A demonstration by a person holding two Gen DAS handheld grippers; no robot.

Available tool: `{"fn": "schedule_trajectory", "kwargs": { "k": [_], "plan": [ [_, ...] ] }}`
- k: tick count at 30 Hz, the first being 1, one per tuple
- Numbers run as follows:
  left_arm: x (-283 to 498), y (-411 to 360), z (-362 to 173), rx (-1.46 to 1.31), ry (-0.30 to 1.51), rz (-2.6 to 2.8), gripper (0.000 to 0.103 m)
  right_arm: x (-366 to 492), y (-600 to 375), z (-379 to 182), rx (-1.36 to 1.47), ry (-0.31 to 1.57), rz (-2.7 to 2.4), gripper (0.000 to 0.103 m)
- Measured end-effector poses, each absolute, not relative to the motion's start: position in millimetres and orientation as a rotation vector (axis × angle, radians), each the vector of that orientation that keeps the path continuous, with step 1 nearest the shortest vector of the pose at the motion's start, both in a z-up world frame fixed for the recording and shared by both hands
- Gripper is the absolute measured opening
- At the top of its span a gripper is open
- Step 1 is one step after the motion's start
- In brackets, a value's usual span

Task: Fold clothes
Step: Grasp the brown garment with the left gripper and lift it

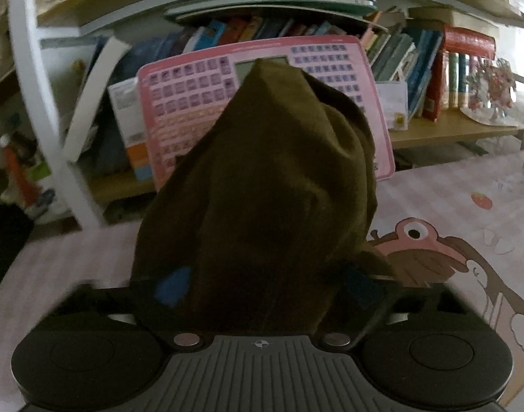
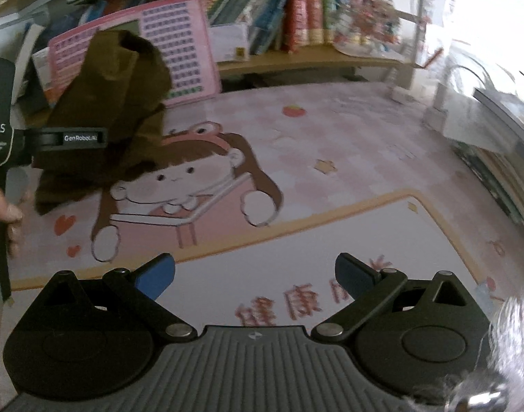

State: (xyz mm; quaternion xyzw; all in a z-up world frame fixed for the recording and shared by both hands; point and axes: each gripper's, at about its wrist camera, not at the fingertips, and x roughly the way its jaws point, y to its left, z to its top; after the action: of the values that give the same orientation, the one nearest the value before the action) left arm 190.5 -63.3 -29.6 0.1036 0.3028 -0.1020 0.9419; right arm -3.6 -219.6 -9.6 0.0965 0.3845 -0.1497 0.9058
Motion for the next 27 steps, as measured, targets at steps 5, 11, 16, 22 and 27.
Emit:
{"fn": "schedule_trajectory", "kwargs": {
  "k": [5,11,16,22,27],
  "plan": [
    [186,-46,-8,0.12,0.606,-0.212,0.008,-13,-231,-7,0.215,0.783,-0.34,0.1],
    [145,-24,36,0.032,0.516,-0.224,0.005,-14,-239,-2,0.216,0.766,-0.296,0.1],
    [99,-14,86,-0.044,0.391,-0.219,0.004,-19,-240,1,0.212,0.749,-0.215,0.1],
    [31,-29,131,-0.054,0.275,-0.321,0.004,-28,-242,5,0.209,0.727,-0.121,0.1],
    [-10,-48,111,-0.1,0.392,-0.399,0.005,-36,-244,7,0.209,0.71,-0.047,0.1]
  ]
}}
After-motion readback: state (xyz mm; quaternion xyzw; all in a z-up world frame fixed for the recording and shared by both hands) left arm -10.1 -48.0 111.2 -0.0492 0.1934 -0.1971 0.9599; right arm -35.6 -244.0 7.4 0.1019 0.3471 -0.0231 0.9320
